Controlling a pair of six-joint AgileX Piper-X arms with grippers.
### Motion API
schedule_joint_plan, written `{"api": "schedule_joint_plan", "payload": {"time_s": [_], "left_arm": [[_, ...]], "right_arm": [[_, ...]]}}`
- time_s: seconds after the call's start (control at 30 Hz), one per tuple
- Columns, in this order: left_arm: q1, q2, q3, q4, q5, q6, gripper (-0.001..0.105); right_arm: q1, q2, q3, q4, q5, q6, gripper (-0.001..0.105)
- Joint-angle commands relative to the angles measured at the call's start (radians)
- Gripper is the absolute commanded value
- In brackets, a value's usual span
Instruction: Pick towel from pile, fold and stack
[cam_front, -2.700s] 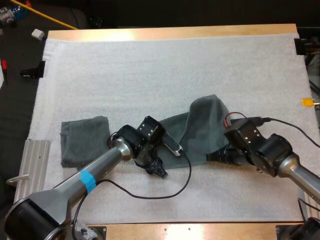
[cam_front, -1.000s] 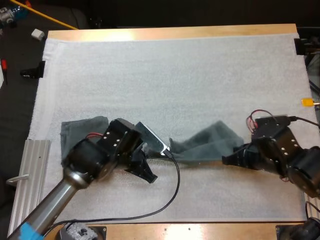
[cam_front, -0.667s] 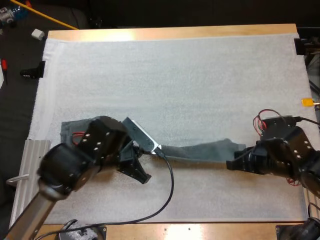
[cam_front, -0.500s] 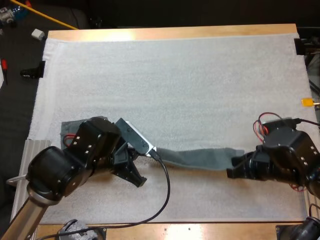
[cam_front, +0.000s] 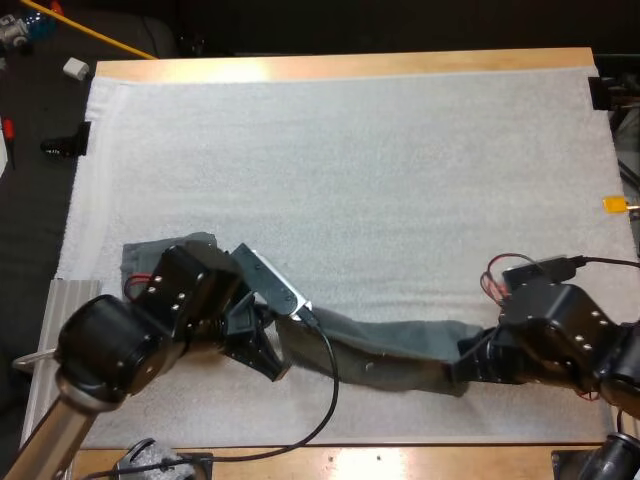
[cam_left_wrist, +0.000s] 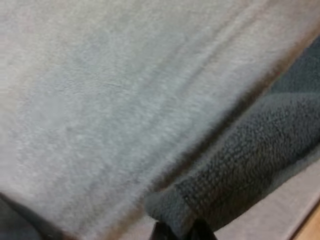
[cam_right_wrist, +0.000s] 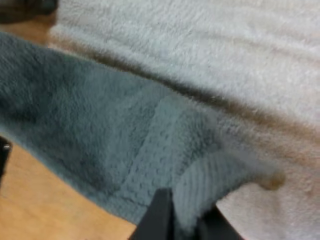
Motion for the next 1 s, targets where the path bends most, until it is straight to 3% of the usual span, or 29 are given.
{"api": "schedule_joint_plan", "payload": {"time_s": [0.0, 0.23, 0.67, 0.97], "left_arm": [[0.002, 0.039, 0.031, -0.061, -0.051, 0.024, 0.000], [0.086, 0.209, 0.092, -0.274, -0.058, 0.058, 0.000], [0.275, 0.520, 0.084, -0.549, 0.081, 0.065, 0.000], [0.317, 0.590, 0.093, -0.663, 0.091, 0.056, 0.000]], "right_arm": [[0.003, 0.042, 0.048, -0.043, 0.075, -0.012, 0.000], [-0.075, 0.290, 0.123, -0.265, 0.220, -0.067, 0.000], [-0.376, 0.597, 0.135, -0.524, 0.088, -0.118, 0.000], [-0.434, 0.639, 0.123, -0.612, 0.111, -0.102, 0.001]]}}
